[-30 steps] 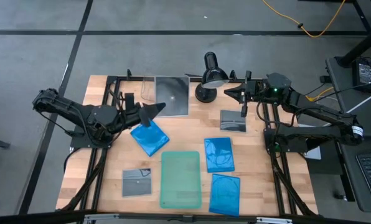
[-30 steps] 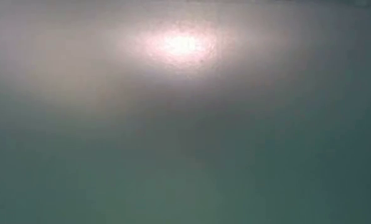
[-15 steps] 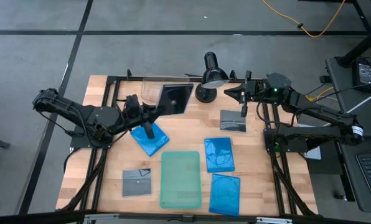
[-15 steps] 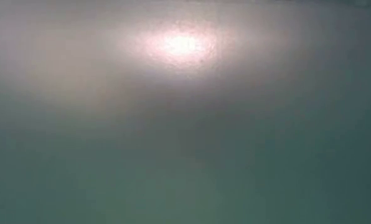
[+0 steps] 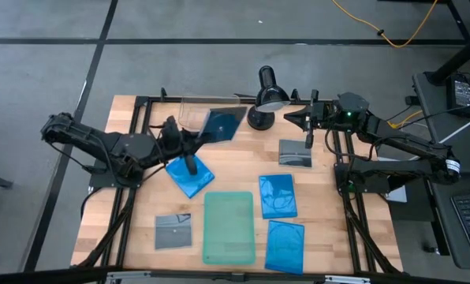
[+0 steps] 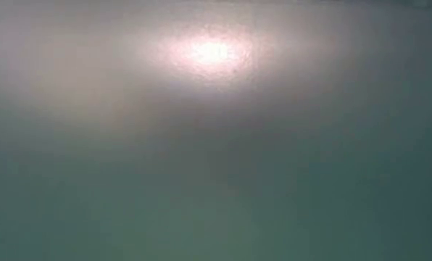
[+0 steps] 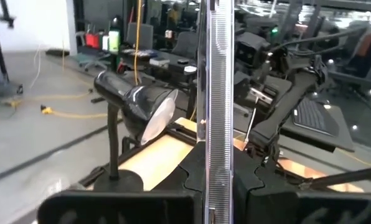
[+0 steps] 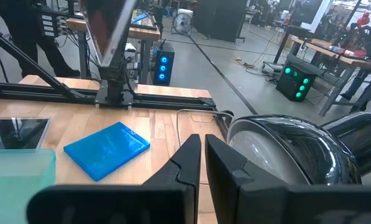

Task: Pick & place jewel cases by type
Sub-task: Put the middle black CD case into the transparent bin

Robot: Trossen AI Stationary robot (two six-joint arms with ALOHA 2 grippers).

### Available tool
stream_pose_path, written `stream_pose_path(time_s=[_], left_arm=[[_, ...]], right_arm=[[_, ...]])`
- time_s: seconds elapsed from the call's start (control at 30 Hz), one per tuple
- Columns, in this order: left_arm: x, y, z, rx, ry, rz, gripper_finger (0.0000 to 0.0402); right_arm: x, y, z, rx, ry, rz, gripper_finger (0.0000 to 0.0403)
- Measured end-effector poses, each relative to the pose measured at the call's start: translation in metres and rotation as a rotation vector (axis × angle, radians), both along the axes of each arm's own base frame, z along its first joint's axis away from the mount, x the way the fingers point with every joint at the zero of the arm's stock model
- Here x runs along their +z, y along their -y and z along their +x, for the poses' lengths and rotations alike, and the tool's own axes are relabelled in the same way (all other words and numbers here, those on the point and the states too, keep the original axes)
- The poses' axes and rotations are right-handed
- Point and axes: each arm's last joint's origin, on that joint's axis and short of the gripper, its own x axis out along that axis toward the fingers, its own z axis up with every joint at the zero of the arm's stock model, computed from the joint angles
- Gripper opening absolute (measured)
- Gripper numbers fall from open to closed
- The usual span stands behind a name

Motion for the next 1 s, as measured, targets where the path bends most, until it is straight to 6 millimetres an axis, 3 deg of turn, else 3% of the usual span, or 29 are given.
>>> stream_pose_path(time_s=[0.4, 1.0], left_arm=[[-0.009, -0.032, -0.01, 0.132, 0.044, -0.296, 0.0015], [0.011, -0.09, -0.044, 0.153, 0.315, -0.609, 0.0015]], right_arm=[[-0.002, 0.0, 0.0, 0.001, -0.017, 0.001, 0.0029], [-0.01, -0.001, -0.002, 0.005, -0.1, 0.017, 0.0029]])
